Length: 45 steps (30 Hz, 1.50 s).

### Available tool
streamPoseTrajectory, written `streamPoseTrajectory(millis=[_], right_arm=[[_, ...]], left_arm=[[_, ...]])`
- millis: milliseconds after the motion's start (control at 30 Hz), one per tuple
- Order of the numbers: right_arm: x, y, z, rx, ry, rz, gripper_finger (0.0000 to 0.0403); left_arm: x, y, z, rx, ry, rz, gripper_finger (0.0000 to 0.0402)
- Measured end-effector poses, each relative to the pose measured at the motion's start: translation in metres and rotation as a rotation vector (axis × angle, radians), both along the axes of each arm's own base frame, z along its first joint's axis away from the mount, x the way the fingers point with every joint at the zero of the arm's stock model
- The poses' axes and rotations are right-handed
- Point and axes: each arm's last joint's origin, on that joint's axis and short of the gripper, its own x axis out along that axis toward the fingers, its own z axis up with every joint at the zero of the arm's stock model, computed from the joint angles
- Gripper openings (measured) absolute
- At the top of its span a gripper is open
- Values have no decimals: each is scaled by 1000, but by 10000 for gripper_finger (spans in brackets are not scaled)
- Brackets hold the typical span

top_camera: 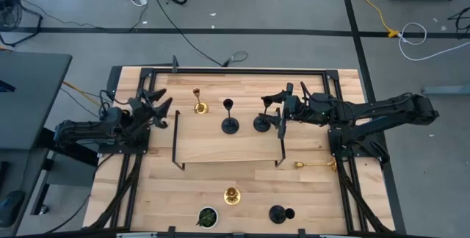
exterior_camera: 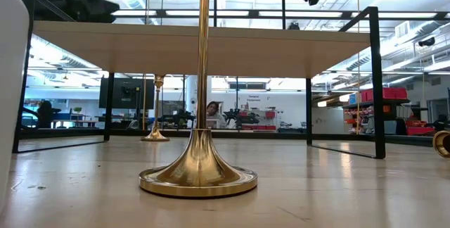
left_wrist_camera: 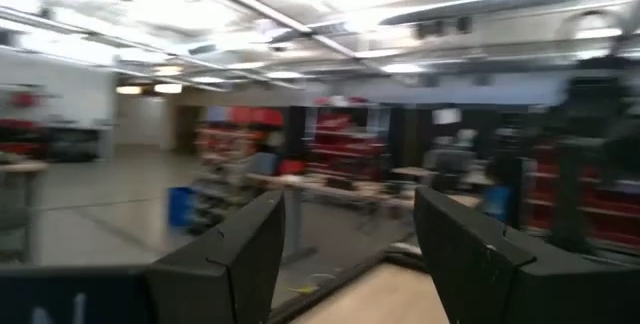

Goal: Pick & Place candle stick holders
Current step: Put the top gold candle holder on the shelf

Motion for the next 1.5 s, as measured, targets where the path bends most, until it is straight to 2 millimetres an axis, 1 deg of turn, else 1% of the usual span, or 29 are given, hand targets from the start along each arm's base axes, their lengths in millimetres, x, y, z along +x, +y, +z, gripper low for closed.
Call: streamPoseTrajectory(millis=[133, 333, 433, 600, 733, 800, 900, 1067, 1200, 1333, 1500], right_arm=[[0, 0, 0, -1, 0, 0, 279], [0, 0, 0, -4, 0, 0, 279], [0, 0, 0, -13, 2, 1, 279], [0, 0, 0, -25, 4, 2, 279], [0, 0, 0, -25, 4, 2, 279], [0, 0, 0, -25, 4, 2, 279], [0, 0, 0, -25, 4, 2, 279], [0, 0, 0, -25, 5, 2, 279], [0, 0, 0, -25, 6, 2, 279], [0, 0, -1, -26, 22, 3, 279], [0, 0, -3, -26, 37, 3, 279]], left_arm=[[-1, 2, 1, 29, 20, 65, 222], [-3, 11, 2, 38, 36, 155, 222], [-1, 16, 0, 33, 49, 168, 222], [4, 28, -4, 14, 100, 179, 222], [7, 42, 2, 2, 154, 216, 222], [9, 49, 8, 1, 178, 205, 222], [12, 62, 10, -13, 246, 212, 222], [16, 85, 2, -52, 344, 182, 222], [17, 100, -3, -43, 356, 133, 222], [18, 110, -7, 9, 384, 93, 222], [22, 119, -17, -1, 410, 7, 222]])
